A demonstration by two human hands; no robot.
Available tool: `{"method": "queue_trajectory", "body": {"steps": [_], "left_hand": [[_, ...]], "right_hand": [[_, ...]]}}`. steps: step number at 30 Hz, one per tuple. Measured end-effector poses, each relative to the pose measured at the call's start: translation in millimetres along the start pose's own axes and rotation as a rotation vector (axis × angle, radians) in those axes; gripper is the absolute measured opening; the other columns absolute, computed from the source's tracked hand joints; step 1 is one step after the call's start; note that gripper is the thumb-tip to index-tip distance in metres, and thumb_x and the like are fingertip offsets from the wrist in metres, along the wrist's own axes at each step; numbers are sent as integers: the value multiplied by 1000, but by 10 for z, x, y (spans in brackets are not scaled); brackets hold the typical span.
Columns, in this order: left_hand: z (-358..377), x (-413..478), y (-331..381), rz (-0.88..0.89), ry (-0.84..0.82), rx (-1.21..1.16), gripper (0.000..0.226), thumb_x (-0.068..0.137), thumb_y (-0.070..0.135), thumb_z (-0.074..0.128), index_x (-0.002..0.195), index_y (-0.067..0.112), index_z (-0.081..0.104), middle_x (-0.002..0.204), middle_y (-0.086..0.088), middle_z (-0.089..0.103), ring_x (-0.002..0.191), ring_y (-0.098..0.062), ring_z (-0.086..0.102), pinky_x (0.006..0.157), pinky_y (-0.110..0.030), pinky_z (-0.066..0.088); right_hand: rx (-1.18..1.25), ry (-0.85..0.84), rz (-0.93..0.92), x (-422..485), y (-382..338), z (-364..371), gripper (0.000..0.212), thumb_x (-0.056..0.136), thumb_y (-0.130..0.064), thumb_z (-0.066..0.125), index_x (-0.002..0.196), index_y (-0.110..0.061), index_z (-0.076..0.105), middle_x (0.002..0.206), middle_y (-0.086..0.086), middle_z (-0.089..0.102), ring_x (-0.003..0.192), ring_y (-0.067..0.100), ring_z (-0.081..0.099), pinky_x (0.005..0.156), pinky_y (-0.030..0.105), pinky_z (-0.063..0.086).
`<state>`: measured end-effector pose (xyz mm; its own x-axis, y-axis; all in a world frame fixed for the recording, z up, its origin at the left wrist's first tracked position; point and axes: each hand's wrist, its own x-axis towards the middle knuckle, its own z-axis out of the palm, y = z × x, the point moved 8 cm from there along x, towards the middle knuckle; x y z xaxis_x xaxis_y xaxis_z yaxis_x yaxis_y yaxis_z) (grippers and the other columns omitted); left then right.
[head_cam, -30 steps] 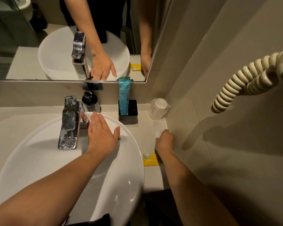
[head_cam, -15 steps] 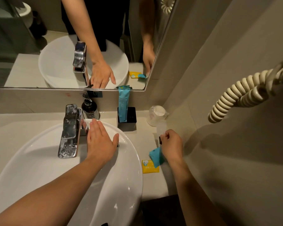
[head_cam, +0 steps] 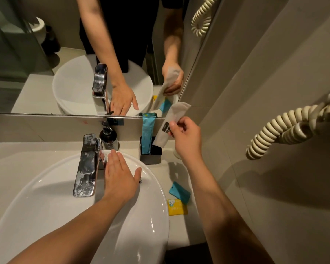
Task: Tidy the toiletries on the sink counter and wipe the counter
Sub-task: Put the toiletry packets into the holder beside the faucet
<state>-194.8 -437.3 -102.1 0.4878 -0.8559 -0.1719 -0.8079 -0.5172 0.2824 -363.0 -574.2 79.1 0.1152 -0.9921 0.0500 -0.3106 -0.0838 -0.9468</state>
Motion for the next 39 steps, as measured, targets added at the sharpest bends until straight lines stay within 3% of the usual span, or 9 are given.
{"method": "queue_trajectory", "body": {"steps": [6, 11, 16, 20, 24, 28, 33, 37, 39], "left_hand": [[-10, 15, 27, 0, 21, -3, 94, 101, 63, 26, 159, -2, -11, 169, -23, -13, 158, -34, -9, 127, -45, -1], [-7, 24, 16, -5, 34, 0, 94, 100, 64, 25, 159, -1, -11, 170, -21, -13, 158, -34, -9, 127, -45, 0], [9, 47, 1, -19, 45, 8, 95, 99, 66, 26, 160, 1, -11, 170, -19, -11, 158, -33, -8, 124, -43, -3], [23, 67, -39, -21, 43, 17, 95, 99, 65, 26, 160, 1, -10, 170, -20, -10, 158, -33, -8, 125, -44, -1], [2, 104, -65, -22, 40, 18, 95, 100, 64, 27, 160, -1, -8, 170, -22, -9, 158, -34, -7, 125, -45, -1], [-10, 146, -65, -26, 8, 33, 95, 100, 64, 25, 159, -2, -10, 169, -22, -12, 158, -34, -8, 126, -45, -1], [44, 100, -80, -17, 4, 33, 95, 100, 63, 26, 159, -3, -9, 169, -24, -9, 158, -35, -7, 126, -46, 0], [77, 101, -53, 2, 23, 18, 94, 100, 62, 28, 159, -4, -5, 169, -26, -5, 157, -36, -3, 126, -47, 3], [82, 98, -58, 5, 36, 17, 94, 100, 61, 29, 159, -5, -3, 169, -27, -2, 157, -37, -1, 126, -48, 5]], "right_hand": [[-83, -89, 65, 169, 334, 407, 25, 97, -13, 64, 75, -15, 54, 67, -4, 58, 57, -2, 54, 53, 11, 40], [-194, -41, 173, 227, 699, 493, 20, 95, -16, 66, 77, -12, 58, 76, 7, 68, 67, 15, 59, 63, 32, 48], [-240, -60, 197, 274, 883, 592, 26, 94, -16, 67, 71, -17, 54, 72, 3, 63, 67, 18, 54, 65, 33, 46], [-216, -55, 201, 276, 979, 639, 9, 93, -16, 68, 93, -7, 67, 86, 5, 70, 79, 19, 62, 74, 34, 51], [-132, -51, 240, 237, 1022, 539, 31, 96, -17, 67, 127, -10, 64, 114, 6, 71, 106, 20, 67, 94, 36, 55], [-120, 20, 261, 79, 1162, 142, 14, 96, -12, 65, 109, -9, 69, 89, 3, 72, 92, 24, 72, 82, 36, 59], [-352, -12, 416, -407, 1776, -319, 10, 92, -16, 70, 87, -19, 63, 82, -2, 67, 80, 20, 66, 58, 13, 51], [-581, -182, 533, -707, 2228, -396, 24, 88, -23, 77, 103, -10, 64, 104, 9, 67, 94, 23, 65, 85, 39, 59], [-639, -206, 533, -791, 2281, -372, 34, 86, -27, 81, 110, -12, 63, 111, 6, 63, 99, 21, 63, 83, 35, 58]]}}
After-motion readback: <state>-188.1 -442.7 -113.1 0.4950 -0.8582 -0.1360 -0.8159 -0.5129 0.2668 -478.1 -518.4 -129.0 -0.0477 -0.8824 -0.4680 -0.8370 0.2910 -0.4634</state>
